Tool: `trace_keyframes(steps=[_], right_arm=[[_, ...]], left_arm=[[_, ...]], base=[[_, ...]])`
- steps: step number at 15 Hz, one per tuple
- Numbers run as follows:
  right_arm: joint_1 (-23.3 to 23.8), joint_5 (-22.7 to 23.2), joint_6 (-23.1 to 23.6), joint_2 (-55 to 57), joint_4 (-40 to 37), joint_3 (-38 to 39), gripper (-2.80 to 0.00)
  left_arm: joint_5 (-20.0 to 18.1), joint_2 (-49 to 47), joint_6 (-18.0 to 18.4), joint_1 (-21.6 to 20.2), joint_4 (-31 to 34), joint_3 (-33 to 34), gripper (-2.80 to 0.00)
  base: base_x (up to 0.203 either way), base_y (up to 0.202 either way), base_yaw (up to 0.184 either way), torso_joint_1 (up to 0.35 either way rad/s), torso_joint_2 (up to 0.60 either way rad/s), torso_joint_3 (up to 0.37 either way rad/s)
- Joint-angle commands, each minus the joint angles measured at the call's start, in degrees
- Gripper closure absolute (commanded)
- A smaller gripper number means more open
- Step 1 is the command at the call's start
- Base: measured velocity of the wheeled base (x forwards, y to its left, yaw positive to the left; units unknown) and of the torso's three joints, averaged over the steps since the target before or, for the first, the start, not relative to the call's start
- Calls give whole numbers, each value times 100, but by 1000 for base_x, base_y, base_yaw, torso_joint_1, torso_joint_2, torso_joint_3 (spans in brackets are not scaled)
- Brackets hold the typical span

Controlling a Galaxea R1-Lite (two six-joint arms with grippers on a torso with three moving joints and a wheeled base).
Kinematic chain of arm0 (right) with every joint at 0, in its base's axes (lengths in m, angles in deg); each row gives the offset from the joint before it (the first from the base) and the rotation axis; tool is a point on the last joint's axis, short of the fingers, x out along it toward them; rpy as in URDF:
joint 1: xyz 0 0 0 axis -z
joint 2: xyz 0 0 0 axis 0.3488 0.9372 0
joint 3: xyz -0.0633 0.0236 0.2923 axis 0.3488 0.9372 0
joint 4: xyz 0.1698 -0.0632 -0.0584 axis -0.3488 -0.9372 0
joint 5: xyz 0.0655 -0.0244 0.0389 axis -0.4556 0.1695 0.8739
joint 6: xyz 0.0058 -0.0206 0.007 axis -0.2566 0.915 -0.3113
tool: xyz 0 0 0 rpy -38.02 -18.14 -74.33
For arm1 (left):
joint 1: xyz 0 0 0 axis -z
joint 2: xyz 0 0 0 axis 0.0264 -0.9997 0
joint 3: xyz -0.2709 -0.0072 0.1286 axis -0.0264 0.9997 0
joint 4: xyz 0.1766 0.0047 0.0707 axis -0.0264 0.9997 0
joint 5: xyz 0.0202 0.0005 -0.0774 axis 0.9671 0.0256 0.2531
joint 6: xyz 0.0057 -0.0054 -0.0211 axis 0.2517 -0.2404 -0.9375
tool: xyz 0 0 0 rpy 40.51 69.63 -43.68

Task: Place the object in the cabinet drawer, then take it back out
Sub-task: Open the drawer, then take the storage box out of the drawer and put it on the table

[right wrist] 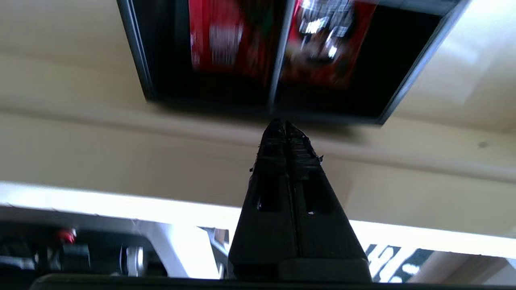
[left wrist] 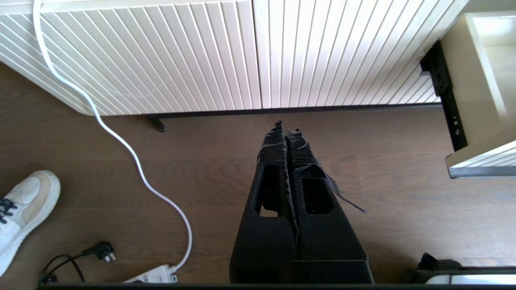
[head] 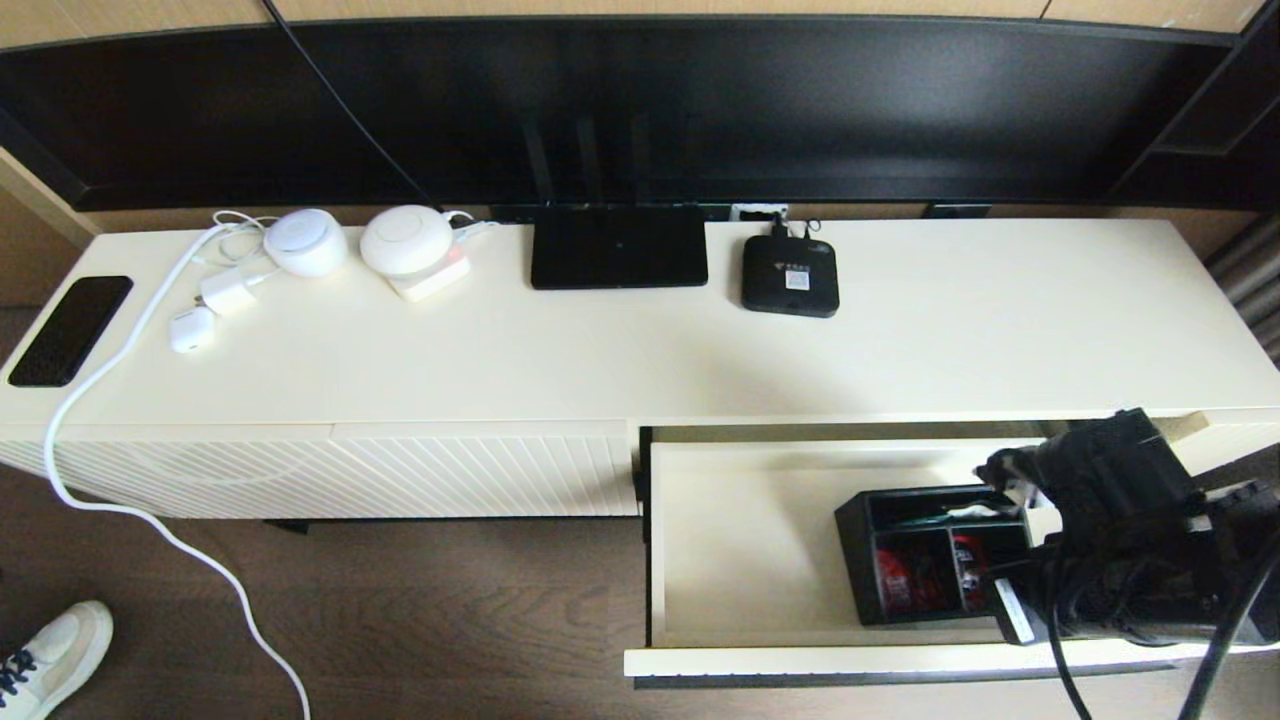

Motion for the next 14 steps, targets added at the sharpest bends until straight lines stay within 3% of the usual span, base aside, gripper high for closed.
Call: trace_keyframes(steps=[1,4,5,14], right_arm=[[32,-50,-11,-139,78,-76,0],[123,-200,-2,-134,74,-122,0],[126,-226,-9,-113,78,-153,-280],[127,135,34,98,17,-21,-280]], left_arm=[[-1,0,0,0,0,5,0],[-1,0,0,0,0,-4,0],[-1,0,0,0,-1,0,0],[-1,0,0,0,0,-1,0]], base=[[0,0,0,0,0,0],[0,0,0,0,0,0],[0,0,0,0,0,0],[0,0,0,0,0,0]])
